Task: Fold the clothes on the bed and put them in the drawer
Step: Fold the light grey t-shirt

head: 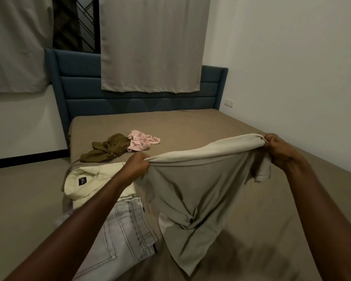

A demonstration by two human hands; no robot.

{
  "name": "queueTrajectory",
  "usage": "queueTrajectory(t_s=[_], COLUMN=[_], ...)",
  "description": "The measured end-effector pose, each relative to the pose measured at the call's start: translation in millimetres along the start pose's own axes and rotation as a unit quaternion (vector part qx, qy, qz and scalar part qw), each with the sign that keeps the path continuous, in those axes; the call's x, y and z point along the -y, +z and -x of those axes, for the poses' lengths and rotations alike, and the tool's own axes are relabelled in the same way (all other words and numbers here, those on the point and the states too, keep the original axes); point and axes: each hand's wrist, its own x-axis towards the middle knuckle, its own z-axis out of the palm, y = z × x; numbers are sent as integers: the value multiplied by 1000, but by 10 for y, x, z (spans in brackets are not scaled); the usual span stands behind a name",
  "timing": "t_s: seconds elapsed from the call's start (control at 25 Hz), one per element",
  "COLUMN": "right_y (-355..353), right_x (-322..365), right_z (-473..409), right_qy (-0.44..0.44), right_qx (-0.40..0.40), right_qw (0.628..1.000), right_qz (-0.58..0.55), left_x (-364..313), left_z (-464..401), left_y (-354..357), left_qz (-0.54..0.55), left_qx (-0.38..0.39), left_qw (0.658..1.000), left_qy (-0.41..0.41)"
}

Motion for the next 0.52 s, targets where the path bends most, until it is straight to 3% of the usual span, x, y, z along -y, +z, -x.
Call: queueTrajectory(t_s=[0.16,0.32,0.52], right_y=[-252,-611,-1028], right_x=[70,466,1254], right_z=[142,434,743], right_qy=[13,-34,-106], right_qx=[-69,-161,-212], right_qw=[997,986,970], right_qz=[20,-1,-48], left_x=[-543,-1073,-1734], left_z=[182,378,491], left_y=[-173,-383,-598], left_qz=[87,174,165], left_qx=[34,46,32], left_qw=[995,980,966], left_qy=[46,83,197])
